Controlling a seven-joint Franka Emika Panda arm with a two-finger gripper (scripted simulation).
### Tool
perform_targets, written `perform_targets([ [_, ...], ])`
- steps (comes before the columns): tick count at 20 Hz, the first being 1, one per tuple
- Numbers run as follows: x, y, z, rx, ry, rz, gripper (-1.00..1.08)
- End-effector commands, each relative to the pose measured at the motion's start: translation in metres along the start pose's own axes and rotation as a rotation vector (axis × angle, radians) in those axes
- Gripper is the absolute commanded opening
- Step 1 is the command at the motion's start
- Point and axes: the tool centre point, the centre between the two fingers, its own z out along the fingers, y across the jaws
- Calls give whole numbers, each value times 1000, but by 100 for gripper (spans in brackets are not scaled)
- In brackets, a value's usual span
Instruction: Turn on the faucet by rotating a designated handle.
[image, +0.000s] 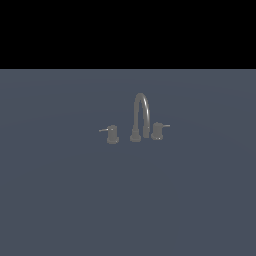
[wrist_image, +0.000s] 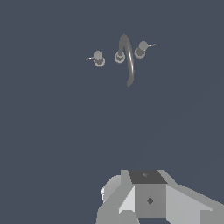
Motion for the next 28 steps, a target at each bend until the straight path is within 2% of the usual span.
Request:
perform_targets([
  [1,13,1,2,0,0,37,-100],
  [14,117,16,36,-1,5,321,-100],
  [28,225,45,113,0,10,645,-100],
])
